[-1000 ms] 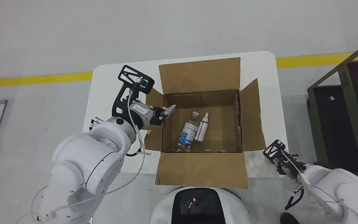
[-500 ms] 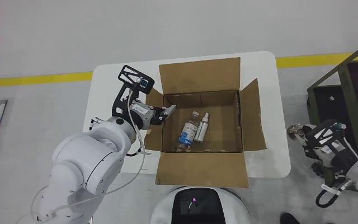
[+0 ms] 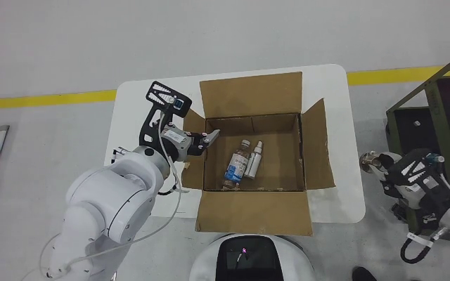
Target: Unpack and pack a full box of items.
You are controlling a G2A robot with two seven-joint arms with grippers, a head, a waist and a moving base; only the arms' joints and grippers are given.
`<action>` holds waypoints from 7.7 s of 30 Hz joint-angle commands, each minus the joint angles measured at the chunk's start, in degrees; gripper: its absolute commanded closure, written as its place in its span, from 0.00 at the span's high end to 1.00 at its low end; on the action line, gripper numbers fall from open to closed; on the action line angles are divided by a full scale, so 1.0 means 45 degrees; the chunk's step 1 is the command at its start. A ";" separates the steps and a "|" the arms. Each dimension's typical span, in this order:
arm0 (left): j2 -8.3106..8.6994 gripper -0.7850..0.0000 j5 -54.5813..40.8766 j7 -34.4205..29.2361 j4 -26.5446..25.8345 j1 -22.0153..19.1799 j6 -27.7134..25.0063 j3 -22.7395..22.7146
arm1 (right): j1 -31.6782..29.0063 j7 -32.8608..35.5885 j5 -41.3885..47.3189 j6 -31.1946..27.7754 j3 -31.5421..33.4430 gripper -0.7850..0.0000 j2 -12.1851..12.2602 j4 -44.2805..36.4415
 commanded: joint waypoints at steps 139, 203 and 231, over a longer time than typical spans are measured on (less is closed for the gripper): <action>0.0159 0.00 0.3290 0.1932 0.0242 0.1887 0.0106 -0.1700 | 0.1637 -0.3740 -0.2510 0.2895 -0.3726 0.00 -0.1425 0.1521; -0.0428 0.00 -0.1169 0.3095 0.4684 0.0945 -0.3003 0.2321 | 0.2325 -0.2441 -0.2442 0.3903 -0.4316 0.00 -0.1028 0.2107; -0.0549 0.00 -0.1301 0.2767 0.5415 0.0571 -0.2372 0.2727 | 0.2344 -0.2544 -0.2600 0.4015 -0.4694 0.00 -0.0871 0.1943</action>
